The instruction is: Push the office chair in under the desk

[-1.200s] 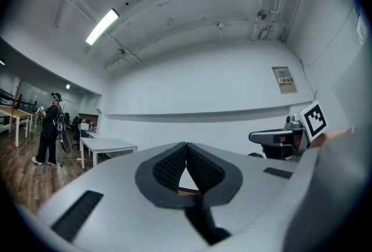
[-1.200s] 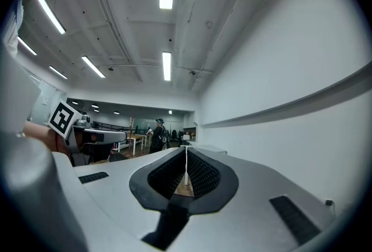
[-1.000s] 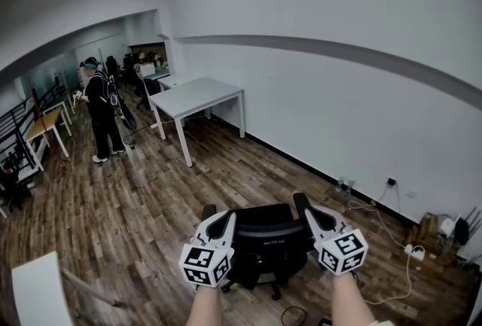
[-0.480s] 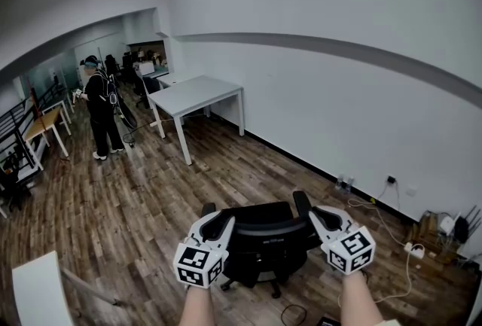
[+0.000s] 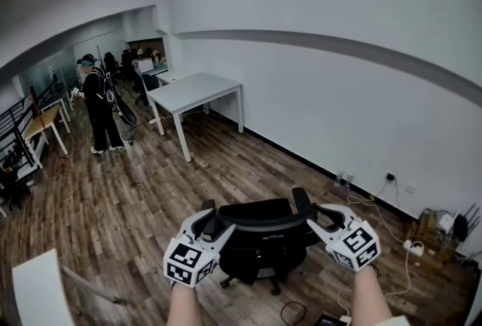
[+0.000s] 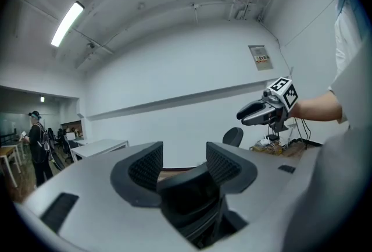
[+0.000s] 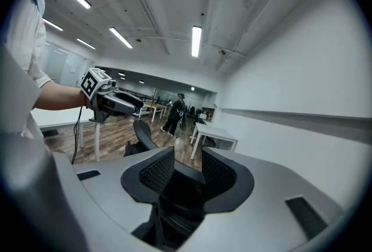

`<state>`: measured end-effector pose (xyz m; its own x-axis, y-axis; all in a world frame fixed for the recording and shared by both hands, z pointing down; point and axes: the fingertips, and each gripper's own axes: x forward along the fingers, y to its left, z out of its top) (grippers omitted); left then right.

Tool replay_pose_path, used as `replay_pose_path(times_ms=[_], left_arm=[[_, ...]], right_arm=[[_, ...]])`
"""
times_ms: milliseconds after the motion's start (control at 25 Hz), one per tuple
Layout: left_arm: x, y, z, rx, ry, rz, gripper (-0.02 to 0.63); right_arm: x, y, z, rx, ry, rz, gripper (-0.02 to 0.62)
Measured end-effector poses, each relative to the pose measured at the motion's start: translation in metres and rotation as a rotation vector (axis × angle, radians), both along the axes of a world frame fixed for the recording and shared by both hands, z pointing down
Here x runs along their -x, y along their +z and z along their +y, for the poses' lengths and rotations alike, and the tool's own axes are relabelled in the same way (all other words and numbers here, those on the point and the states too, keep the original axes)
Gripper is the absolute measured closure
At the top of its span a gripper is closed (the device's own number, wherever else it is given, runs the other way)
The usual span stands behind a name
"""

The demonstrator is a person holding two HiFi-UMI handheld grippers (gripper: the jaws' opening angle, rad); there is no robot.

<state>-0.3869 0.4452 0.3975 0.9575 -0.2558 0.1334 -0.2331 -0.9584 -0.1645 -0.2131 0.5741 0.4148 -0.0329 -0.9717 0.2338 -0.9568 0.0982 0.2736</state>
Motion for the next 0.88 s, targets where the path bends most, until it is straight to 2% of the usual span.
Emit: replay_pose_path(times_ms=[200, 360, 680, 880], left_arm=[[0.003, 0.020, 0.008, -0.053, 0.051, -0.142, 0.339], [0.008, 0.040, 0.009, -0.086, 0.072, -0.286, 0.303], [0.016, 0.082, 0.014, -0.085, 0.118, -0.501, 0.248], [0.022, 0.099, 0.013, -0.067, 0.144, -0.594, 0.227]], right_arm=[[-0.004, 0.017, 0.006, 0.129, -0.045, 0.088, 0.402], [-0.007, 0.032, 0.011, 0.240, -0.071, 0.166, 0.385], [-0.011, 0.062, 0.018, 0.389, -0.106, 0.247, 0.367], [-0.015, 0.086, 0.019, 0.493, -0.137, 0.320, 0.364]])
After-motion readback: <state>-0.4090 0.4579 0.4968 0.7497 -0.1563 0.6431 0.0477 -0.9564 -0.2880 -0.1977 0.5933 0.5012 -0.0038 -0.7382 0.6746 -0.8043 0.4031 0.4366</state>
